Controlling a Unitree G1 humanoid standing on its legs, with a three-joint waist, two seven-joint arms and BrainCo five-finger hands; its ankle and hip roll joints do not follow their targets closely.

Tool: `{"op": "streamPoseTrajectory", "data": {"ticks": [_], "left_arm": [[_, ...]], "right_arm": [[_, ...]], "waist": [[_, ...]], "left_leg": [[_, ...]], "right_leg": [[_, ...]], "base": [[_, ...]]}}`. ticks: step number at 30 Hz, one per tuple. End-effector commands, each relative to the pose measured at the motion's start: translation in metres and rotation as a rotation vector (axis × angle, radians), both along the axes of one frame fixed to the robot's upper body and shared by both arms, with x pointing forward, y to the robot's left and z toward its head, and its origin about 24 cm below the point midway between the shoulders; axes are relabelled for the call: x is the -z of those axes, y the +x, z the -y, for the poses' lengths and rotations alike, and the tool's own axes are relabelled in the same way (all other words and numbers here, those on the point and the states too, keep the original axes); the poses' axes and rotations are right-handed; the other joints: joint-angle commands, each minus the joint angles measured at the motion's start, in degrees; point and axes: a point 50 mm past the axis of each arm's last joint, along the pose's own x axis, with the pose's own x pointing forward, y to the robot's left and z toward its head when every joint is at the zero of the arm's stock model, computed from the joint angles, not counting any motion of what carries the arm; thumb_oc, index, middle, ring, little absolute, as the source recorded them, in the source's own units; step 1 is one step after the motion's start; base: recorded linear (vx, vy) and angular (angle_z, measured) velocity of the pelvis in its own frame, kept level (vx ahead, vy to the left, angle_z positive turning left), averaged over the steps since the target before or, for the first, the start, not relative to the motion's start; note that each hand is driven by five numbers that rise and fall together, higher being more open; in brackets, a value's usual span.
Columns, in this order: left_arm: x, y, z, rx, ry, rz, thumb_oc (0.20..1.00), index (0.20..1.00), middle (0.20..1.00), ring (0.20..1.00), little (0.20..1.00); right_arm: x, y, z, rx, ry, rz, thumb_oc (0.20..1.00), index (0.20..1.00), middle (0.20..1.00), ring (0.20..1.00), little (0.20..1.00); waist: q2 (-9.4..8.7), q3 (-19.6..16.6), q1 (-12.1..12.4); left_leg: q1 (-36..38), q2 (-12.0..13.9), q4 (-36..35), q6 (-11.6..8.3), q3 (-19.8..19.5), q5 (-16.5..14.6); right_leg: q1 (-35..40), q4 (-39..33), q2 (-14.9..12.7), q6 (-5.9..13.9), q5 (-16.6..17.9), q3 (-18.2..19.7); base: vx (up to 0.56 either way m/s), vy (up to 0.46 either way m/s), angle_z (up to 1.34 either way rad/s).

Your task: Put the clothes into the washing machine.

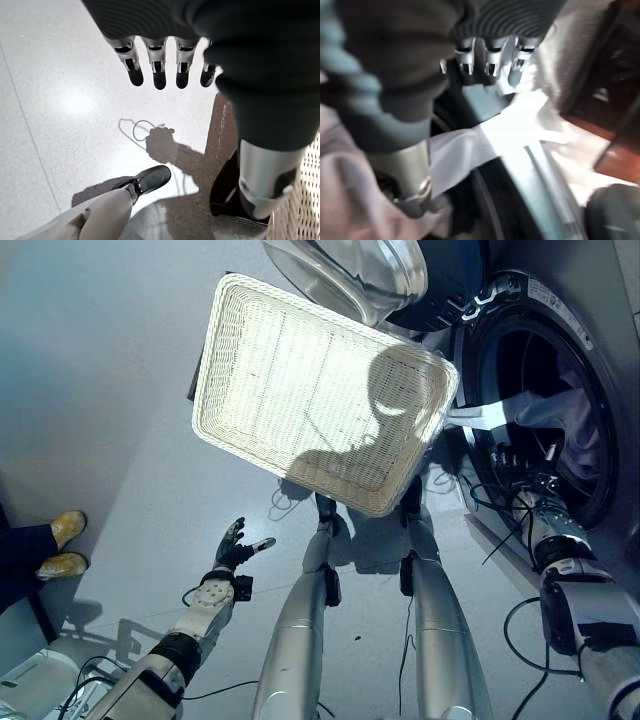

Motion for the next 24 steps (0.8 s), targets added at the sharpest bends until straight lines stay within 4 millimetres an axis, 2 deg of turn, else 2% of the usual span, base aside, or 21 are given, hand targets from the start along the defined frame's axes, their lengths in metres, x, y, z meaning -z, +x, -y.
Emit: {"op": "streamPoseTrajectory", "data": {"ticks": [1, 3, 4, 5, 10, 12, 13, 19, 23, 24], "left_arm": [[0.001, 0.002, 0.007, 0.007, 0.004, 0.008, 1.0, 1.0, 1.0, 1.0, 1.0], [0.003, 0.0, 0.01, 0.01, 0.001, 0.0, 1.0, 1.0, 1.0, 1.0, 1.0], [0.003, 0.0, 0.01, 0.01, 0.001, 0.0, 1.0, 1.0, 1.0, 1.0, 1.0], [0.004, 0.0, 0.012, 0.015, -0.003, -0.005, 1.0, 1.0, 1.0, 1.0, 1.0], [0.005, 0.0, 0.014, 0.014, -0.011, -0.009, 1.0, 1.0, 1.0, 1.0, 1.0], [0.006, -0.001, 0.016, 0.01, -0.025, -0.013, 1.0, 1.0, 1.0, 1.0, 1.0], [0.009, -0.002, 0.018, 0.015, -0.032, -0.018, 1.0, 1.0, 1.0, 1.0, 1.0], [0.02, -0.01, 0.017, 0.029, -0.106, -0.082, 1.0, 1.0, 1.0, 1.0, 1.0], [0.023, -0.012, 0.015, 0.03, -0.123, -0.099, 1.0, 1.0, 1.0, 1.0, 1.0], [0.027, -0.015, 0.012, 0.041, -0.173, -0.126, 1.0, 1.0, 1.0, 1.0, 1.0]], "right_arm": [[0.004, -0.007, 0.008, -0.038, -0.079, -0.013, 1.0, 1.0, 1.0, 1.0, 1.0], [0.017, -0.009, -0.003, -0.103, -0.207, -0.079, 1.0, 1.0, 1.0, 1.0, 1.0], [0.017, -0.009, -0.004, -0.103, -0.208, -0.079, 1.0, 1.0, 1.0, 1.0, 1.0], [0.032, -0.013, -0.013, -0.166, -0.326, -0.148, 1.0, 1.0, 1.0, 1.0, 1.0], [0.047, -0.016, -0.024, -0.248, -0.5, -0.243, 1.0, 1.0, 1.0, 1.0, 1.0], [0.061, -0.022, -0.031, -0.32, -0.637, -0.319, 1.0, 1.0, 1.0, 1.0, 1.0], [0.068, -0.025, -0.036, -0.378, -0.765, -0.362, 1.0, 1.0, 1.0, 1.0, 1.0], [0.092, -0.035, -0.058, -0.61, -1.335, -0.483, 1.0, 1.0, 1.0, 1.0, 1.0], [0.096, -0.038, -0.061, -0.631, -1.395, -0.489, 1.0, 1.0, 1.0, 1.0, 1.0], [0.101, -0.042, -0.068, -0.676, -1.556, -0.491, 1.0, 1.0, 1.0, 1.0, 1.0]], "waist": [[3.04, 0.1, 0.4], [2.95, 0.1, 0.5], [2.94, 0.1, 0.5], [2.81, 0.1, 0.7], [2.47, 0.1, 0.8], [2.27, 0.1, 0.9], [2.09, 0.1, 1.0], [0.21, 0.1, 1.5], [-0.26, 0.1, 1.5], [-1.2, 0.1, 1.4]], "left_leg": [[-1.2, -4.3, 2.9, -0.47, 0.5, -3.1], [-1.1, -4.4, 3.0, -0.33, 0.5, -3.1], [-1.1, -4.4, 3.1, -0.33, 0.5, -3.1], [-0.7, -4.5, 3.1, -0.21, 0.4, -3.2], [0.0, -4.6, 3.3, -0.03, 0.2, -3.3], [0.9, -4.8, 3.7, 0.1, 0.1, -3.6], [1.5, -4.9, 4.0, 0.23, -0.2, -4.0], [5.7, -5.4, 5.3, 0.68, -1.8, -5.1], [6.8, -5.4, 5.1, 0.6, -2.1, -5.2], [9.0, -5.2, 4.6, 0.49, -2.5, -5.3]], "right_leg": [[-0.2, 7.8, 2.4, 2.05, -6.2, -3.4], [0.1, 7.7, 2.4, 1.92, -6.1, -3.5], [0.1, 7.7, 2.4, 1.91, -6.2, -3.6], [0.5, 7.5, 2.4, 1.86, -6.1, -3.6], [1.5, 7.0, 2.4, 1.71, -6.0, -3.9], [2.6, 7.0, 2.3, 1.58, -6.2, -4.2], [3.4, 6.9, 2.2, 1.49, -6.5, -4.3], [8.2, 6.4, 2.3, 1.07, -6.8, -4.9], [9.4, 5.9, 2.3, 1.15, -6.6, -4.8], [11.8, 4.6, 2.2, 1.33, -6.3, -4.8]], "base": [[-0.02, 0.022, 0.05], [-0.03, 0.025, 0.04], [-0.04, 0.042, 0.02], [-0.03, 0.038, 0.02], [-0.02, 0.029, 0.01], [-0.06, 0.088, 0.03], [-0.07, 0.09, 0.04], [-0.05, 0.056, 0.08], [-0.01, 0.023, 0.09], [-0.04, 0.096, 0.04]]}}
